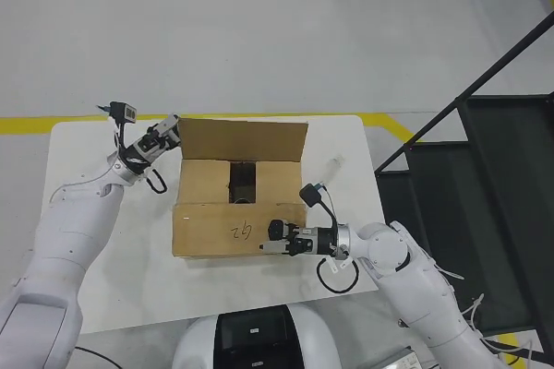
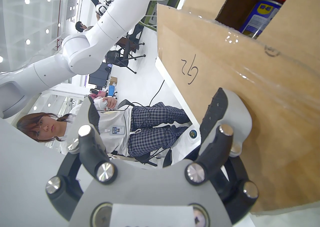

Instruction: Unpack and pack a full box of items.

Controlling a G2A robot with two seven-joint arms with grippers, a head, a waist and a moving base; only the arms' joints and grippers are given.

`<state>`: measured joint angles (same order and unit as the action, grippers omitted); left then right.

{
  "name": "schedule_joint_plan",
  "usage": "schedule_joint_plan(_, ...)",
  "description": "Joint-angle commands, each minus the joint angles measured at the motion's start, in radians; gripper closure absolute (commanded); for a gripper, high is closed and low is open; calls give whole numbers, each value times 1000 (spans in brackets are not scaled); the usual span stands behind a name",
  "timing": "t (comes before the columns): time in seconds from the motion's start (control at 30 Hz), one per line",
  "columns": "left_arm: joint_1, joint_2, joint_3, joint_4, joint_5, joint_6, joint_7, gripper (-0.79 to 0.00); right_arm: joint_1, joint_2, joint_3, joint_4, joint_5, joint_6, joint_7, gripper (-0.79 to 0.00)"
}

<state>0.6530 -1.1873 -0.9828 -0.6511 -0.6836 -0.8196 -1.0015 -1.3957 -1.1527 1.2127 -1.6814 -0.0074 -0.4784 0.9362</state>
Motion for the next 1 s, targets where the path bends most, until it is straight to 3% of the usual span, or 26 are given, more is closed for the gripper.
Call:
schedule_joint_plan(0.0,24,19,-14,-52,-20,39,-38,-785,0,0,0,0,0,0,0,-785)
schedule_joint_plan(0.37,158,112,-85,-347,-25,201,-200,-785,0,0,0,0,0,0,0,-785)
schedule_joint_plan(0.77,197,162,-94,-446,-58,345,-344,-785,0,0,0,0,0,0,0,-785)
schedule_joint_plan(0.97,199,177,-81,-448,8,365,-364,-785,11,-1,-23,8,-4,32,-26,-785)
